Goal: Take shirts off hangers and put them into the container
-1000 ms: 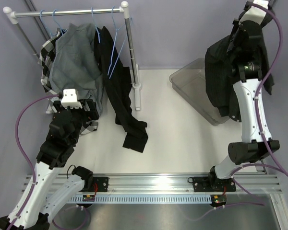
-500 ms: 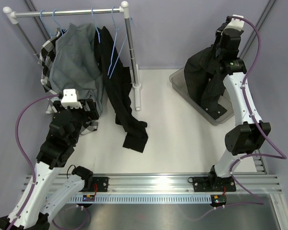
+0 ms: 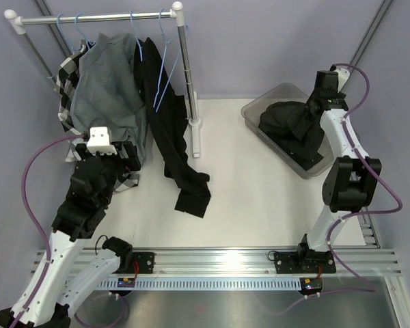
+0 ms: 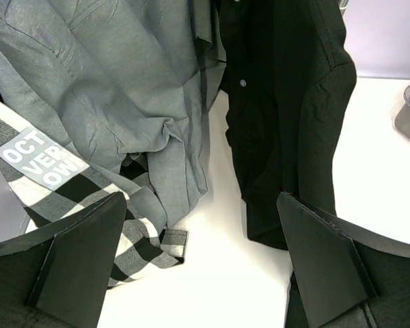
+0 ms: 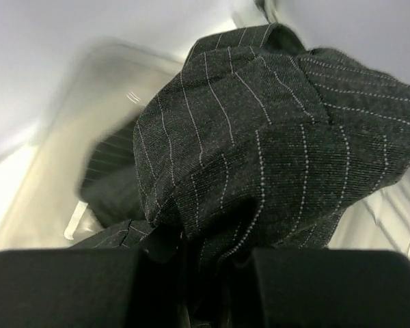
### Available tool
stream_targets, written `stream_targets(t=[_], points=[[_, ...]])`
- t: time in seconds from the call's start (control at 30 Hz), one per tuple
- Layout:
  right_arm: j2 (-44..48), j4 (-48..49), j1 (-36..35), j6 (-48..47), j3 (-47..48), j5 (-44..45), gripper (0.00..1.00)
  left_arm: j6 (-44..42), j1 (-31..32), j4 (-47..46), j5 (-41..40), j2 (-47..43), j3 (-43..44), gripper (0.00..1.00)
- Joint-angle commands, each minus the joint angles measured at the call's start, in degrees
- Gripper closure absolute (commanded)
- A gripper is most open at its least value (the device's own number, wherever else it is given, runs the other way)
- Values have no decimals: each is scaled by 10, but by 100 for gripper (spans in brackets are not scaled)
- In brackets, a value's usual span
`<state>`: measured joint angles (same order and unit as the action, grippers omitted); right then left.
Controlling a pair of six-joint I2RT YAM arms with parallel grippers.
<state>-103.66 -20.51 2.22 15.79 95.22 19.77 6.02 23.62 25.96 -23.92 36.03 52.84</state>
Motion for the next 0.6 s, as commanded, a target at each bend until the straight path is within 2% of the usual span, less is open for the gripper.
stream_targets(t=[0.0,0.1,0.27,0.37,0.43,0.47,0.57], points=[[-62,-95,10,71,29,-34,99,0,-2,-36,-2,-8,-4,1],[-103,-170,11,82,60,-61,94,1,-2,-36,-2,-7,-4,1],[-137,-185,11,80,55,-90,61,2,-2,-36,-2,-6,-5,1],[-106,-176,11,76,49,-85,50,6,-2,-36,4,-3,-1,1],[-57,-167,11,68,39,-90,41,13,-2,-35,11,0,10,1],[-37,-160,11,65,32,-97,30,13,-2,-35,13,3,16,1],[48,-149,10,53,19,-119,18,26,-2,-33,22,12,45,1]])
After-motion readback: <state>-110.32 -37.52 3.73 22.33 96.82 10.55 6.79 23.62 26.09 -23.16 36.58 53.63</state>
